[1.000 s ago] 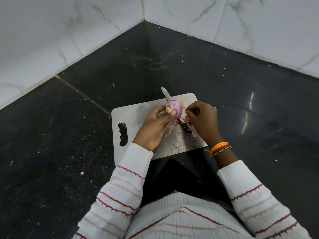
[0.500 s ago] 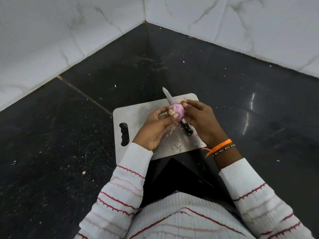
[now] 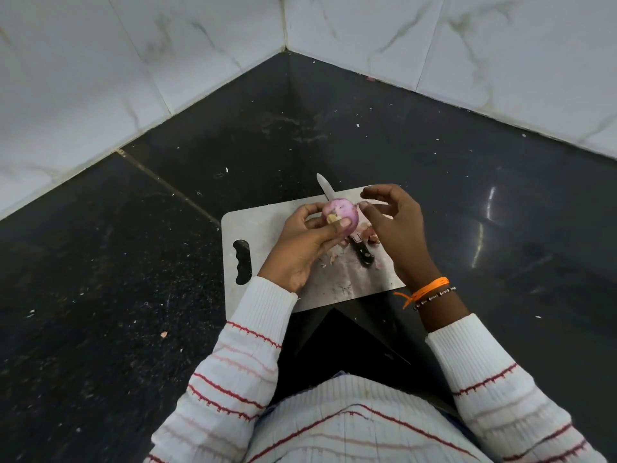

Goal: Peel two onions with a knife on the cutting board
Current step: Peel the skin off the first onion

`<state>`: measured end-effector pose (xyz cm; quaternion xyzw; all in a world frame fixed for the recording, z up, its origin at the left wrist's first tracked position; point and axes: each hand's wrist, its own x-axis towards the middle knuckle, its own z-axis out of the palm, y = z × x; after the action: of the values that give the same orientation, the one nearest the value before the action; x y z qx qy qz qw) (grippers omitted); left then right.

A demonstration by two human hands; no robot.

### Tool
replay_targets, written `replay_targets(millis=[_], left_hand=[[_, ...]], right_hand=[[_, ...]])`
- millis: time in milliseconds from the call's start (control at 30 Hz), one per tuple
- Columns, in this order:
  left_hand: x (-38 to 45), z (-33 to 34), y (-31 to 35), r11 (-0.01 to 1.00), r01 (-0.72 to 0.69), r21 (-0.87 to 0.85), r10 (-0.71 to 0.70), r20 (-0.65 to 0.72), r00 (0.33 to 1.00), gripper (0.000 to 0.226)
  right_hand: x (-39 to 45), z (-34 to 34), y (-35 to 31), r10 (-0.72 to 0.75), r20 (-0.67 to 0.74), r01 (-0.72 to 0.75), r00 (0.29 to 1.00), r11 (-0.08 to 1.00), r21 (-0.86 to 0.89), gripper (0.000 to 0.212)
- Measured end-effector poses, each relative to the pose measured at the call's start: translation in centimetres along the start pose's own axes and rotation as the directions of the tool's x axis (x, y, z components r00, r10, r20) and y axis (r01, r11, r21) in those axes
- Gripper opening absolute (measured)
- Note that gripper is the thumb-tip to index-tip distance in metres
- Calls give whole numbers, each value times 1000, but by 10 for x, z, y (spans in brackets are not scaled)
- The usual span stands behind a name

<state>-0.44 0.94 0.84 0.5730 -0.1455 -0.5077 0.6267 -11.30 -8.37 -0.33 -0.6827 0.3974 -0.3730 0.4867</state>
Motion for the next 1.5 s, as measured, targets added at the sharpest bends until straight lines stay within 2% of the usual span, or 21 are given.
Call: replay_targets(millis=[67,167,333,500,667,767,933,1100,1233,1300,1433,1500], left_hand=[[0,-1,-2,1000,-6,4,6,-55,998,52],[0,0,-2,1000,-28,14,29,-89,996,48],[1,1,-5,996,-30,88,42,-135,990,52],[2,1,-6,988,-38,150,60,-146,987,55],[1,0,-7,986,-36,162,61,-148,987,56],[1,1,-7,981,-47,189,77,-158,984,55],[0,2,-8,969,-76,233,120,-181,976,55],[1,4,-6,951,-108,290,167,-185,968,51],[0,4,-6,956,-109,272,160,-170,972,52],[0,4,-6,955,-118,271,166,-164,972,53],[1,3,-6,947,-123,295,182,-182,966,55],[1,3,-6,944,-127,304,190,-187,964,56]], right_hand=[[-2,2,-5,-6,-9,6,1000,999,45,8],[-5,5,-7,-12,28,11,1000,1000,11,7],[-7,6,-5,-23,12,23,1000,1000,-4,3],[-8,5,-2,-31,11,32,999,999,-14,5],[-9,3,-1,19,47,-23,999,996,89,9],[-9,4,-2,17,71,-22,997,997,74,3],[-8,3,0,15,65,-20,998,997,72,15],[-6,7,-1,20,54,-21,998,999,34,19],[-4,6,1,36,73,-37,997,999,15,16],[-5,4,1,68,77,-72,995,996,49,15],[-9,0,-8,136,127,-163,982,960,227,18],[-9,0,-9,144,139,-173,980,958,229,13]])
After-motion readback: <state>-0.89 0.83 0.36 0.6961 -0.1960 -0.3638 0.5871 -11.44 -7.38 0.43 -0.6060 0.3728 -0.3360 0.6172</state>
